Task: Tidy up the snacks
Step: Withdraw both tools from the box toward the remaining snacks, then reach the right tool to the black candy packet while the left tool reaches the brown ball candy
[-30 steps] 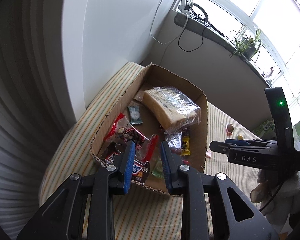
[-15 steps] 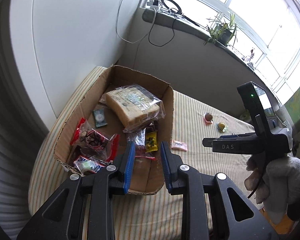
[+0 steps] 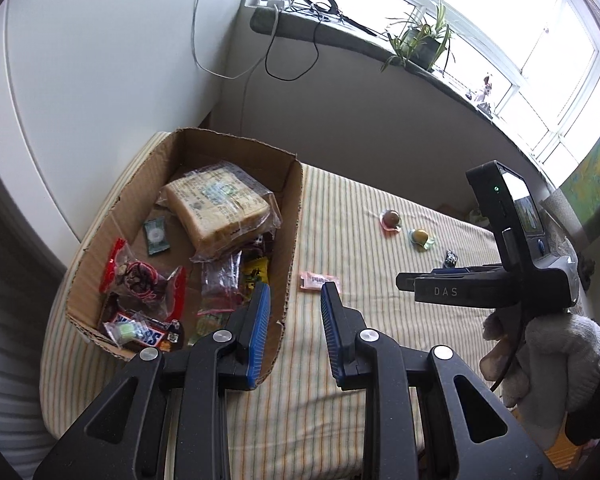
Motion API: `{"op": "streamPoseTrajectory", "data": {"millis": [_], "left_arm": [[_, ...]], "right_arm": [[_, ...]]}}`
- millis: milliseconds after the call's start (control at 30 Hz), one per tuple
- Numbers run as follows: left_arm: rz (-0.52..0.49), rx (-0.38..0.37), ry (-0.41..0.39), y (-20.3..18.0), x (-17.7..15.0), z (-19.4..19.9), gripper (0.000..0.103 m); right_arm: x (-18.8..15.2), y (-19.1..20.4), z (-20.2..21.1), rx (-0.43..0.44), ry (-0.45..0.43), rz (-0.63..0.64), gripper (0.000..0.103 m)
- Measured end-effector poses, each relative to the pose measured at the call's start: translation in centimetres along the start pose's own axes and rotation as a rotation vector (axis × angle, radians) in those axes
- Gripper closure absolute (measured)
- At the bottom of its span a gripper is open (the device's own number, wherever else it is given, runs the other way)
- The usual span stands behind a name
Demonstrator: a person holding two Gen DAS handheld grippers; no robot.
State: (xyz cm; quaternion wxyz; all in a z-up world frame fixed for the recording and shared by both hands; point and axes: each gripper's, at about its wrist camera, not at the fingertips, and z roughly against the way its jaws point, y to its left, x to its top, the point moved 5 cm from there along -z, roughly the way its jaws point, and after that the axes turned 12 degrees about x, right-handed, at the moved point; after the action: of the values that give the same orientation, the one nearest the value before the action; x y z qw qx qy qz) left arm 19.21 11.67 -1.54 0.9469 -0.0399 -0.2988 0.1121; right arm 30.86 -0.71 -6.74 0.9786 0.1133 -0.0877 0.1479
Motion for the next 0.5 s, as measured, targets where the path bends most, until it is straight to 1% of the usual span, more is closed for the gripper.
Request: {"op": "streamPoseTrajectory", "data": {"millis": [100, 233, 300, 400, 500], "left_arm": [[0.003, -0.028, 0.02, -1.2, 0.0, -0.5, 0.078], [0.009, -0.036, 0.038, -2.4, 0.0, -1.3, 0.078], [-0.012, -0.032, 0.055, -3.2, -0.3, -1.7, 0.078], [-0.057, -0.009, 0.044, -4.3, -0.7, -1.7, 0.078], [-0.042, 0.004, 0.071, -4.9, -1.2, -2.2, 0.078]], "right_arm": [[-0.8, -1.3, 0.4, 0.017, -0.025, -0.015, 0.049], [-1.6, -2.4, 0.9, 0.02, -0.045, 0.018, 0.049], [-1.9, -3.0, 1.1, 0.032, -0.051, 0.02, 0.049], [-2.2, -3.9, 1.5, 0.058, -0.086, 0.036, 0.049], [-2.3, -4.7, 2.1, 0.092, -0.115, 0.024, 0.049]]}}
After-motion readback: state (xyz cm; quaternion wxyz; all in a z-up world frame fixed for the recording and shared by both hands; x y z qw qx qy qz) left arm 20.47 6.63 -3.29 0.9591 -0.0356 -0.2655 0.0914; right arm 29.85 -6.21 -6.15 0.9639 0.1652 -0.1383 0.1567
